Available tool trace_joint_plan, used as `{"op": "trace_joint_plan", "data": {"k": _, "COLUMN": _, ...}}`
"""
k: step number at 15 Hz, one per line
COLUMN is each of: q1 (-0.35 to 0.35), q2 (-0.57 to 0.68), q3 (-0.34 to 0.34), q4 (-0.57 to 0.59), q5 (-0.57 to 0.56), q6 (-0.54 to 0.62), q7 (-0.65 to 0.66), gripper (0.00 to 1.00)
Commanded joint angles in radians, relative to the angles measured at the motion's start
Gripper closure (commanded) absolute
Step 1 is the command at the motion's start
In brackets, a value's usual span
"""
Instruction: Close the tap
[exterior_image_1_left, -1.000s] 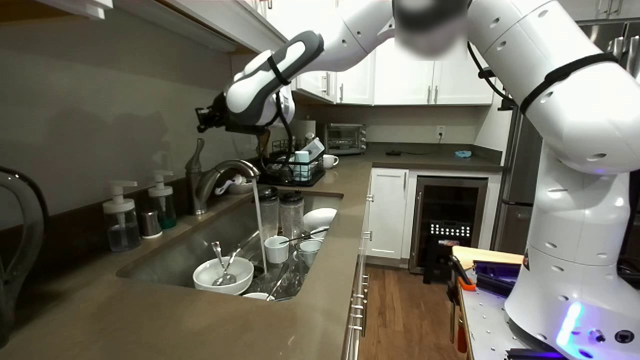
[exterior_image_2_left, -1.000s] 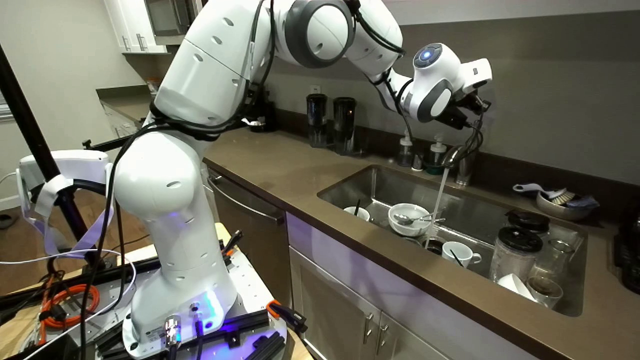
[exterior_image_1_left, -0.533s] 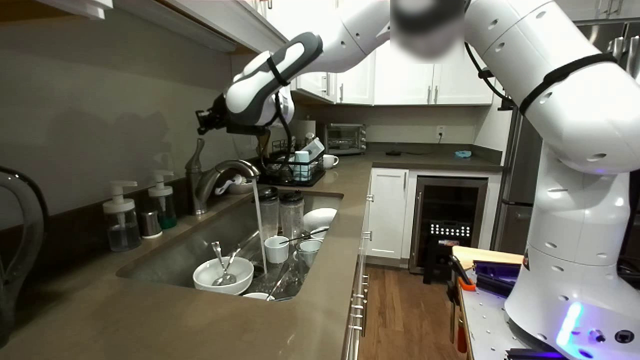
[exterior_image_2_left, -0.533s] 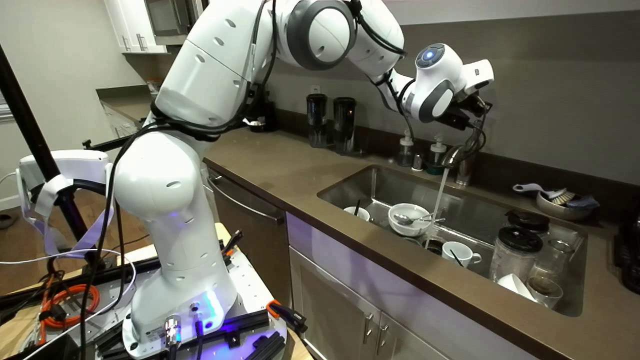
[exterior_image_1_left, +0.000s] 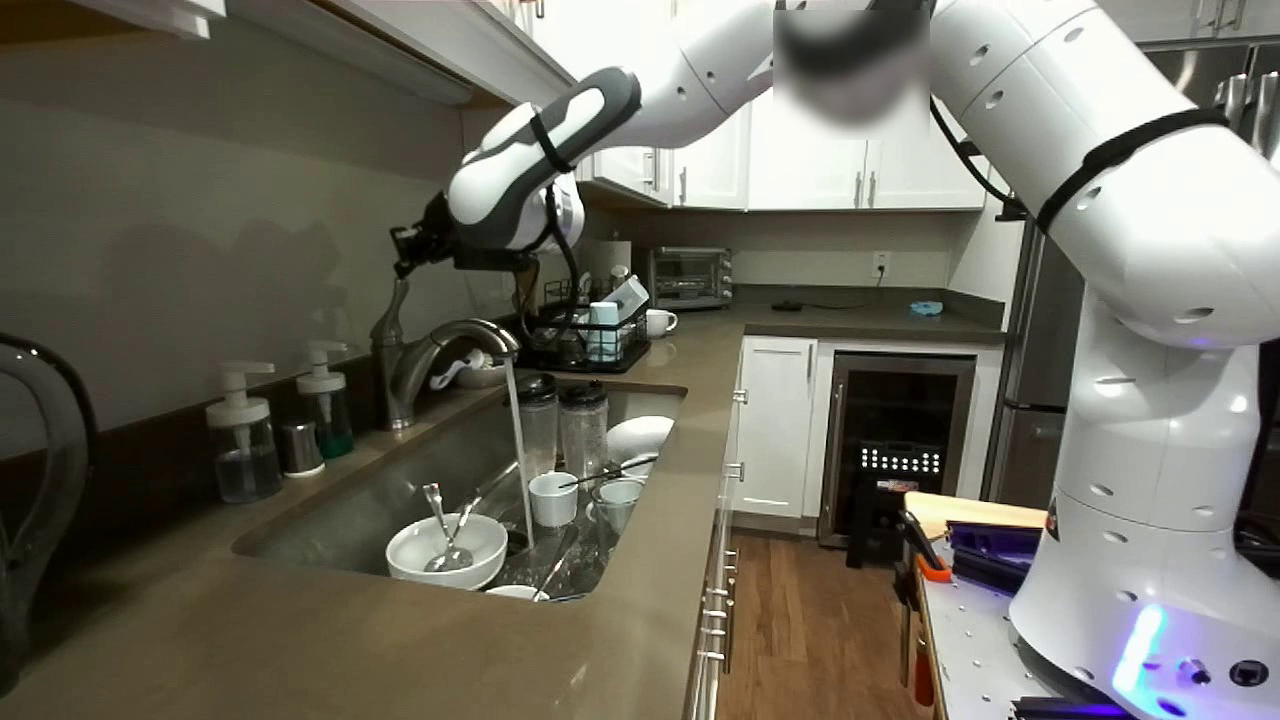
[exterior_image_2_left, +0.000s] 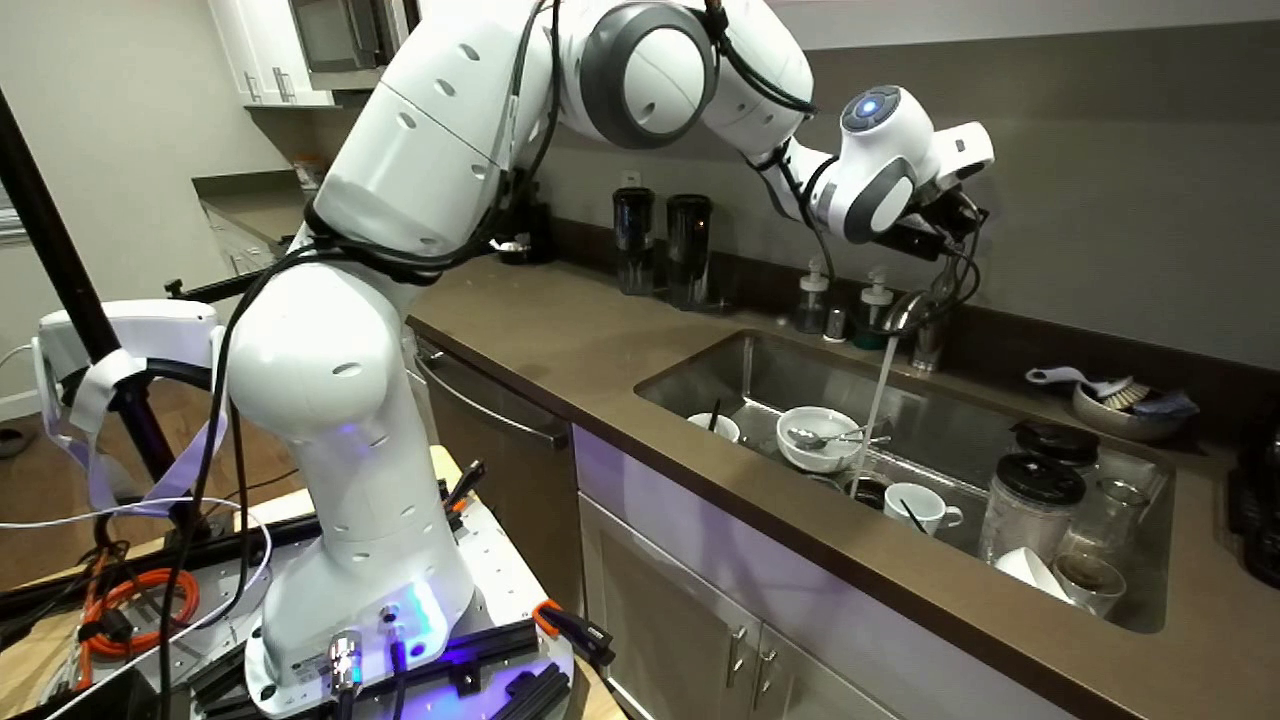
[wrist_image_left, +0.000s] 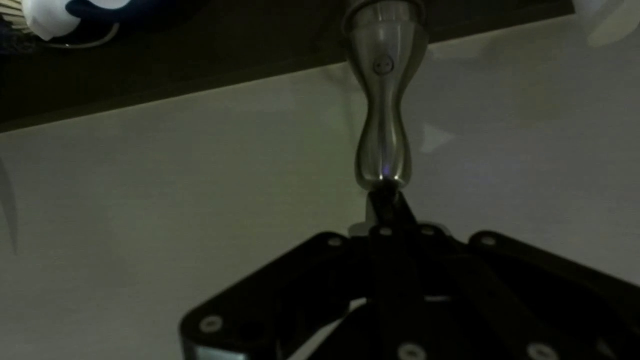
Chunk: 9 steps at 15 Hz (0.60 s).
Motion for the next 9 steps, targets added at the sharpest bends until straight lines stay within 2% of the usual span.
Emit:
{"op": "trace_joint_plan", "data": {"k": 1, "q1": -0.019, "q2": 0.009, "q3": 0.017, "q4": 0.03, "q5": -0.021, "q6": -0.045, "q7": -0.04, "gripper": 0.97}}
{"op": "trace_joint_plan", "data": {"k": 9, "q1": -0.046, "q2": -0.008, "q3": 0.046, "q4": -0.001, "q5": -0.012, "q6": -0.055, "q7": -0.081, "gripper": 0.96}}
